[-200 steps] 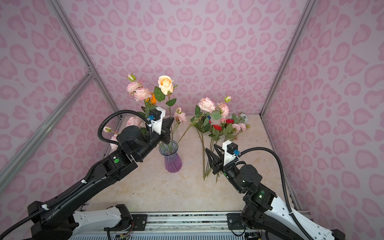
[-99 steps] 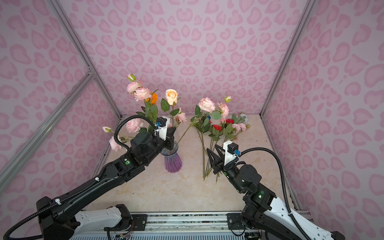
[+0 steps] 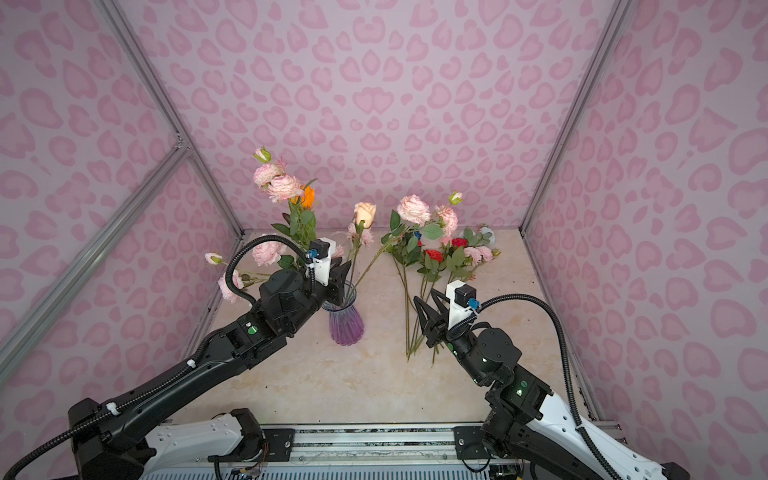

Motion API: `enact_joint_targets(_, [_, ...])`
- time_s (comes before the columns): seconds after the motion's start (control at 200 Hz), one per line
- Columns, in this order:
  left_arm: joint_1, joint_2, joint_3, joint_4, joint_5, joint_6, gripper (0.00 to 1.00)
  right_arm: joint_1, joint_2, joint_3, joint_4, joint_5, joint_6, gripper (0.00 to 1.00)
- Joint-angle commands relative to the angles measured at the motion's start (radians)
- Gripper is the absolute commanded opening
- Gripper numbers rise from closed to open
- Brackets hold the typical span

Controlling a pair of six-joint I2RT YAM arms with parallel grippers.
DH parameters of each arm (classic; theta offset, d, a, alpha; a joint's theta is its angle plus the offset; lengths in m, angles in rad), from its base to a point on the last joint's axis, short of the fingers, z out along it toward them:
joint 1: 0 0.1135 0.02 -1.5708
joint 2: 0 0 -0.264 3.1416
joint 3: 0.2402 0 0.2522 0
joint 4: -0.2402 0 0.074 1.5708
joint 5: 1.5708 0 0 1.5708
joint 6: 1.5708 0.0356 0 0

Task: Arrange the flowers into the vase
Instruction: 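Open left gripper and withdraw from the vase while right gripper moves to the pile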

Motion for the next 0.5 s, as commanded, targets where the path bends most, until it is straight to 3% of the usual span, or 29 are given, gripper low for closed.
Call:
enact_joint_targets(0.0, [0.002,-0.028,-0.018,-0.003,-0.012,-0.019,0.3,0.0,-0.005,0.008,-0.012,0.013,0.006,0.47])
enact_joint_targets(0.33, [0.002,-0.18,-0.081,-0.035,0.04,-0.089,0.31,-0.012,0.009,0.024,-0.05,0.065,0.058,0.47])
enact_joint_targets(0.5, [0.002,-0.319,-0.088,-0.11,0.161,-0.132,0.34,-0.18,0.037,-0.02,-0.111,0.045,0.192,0.47])
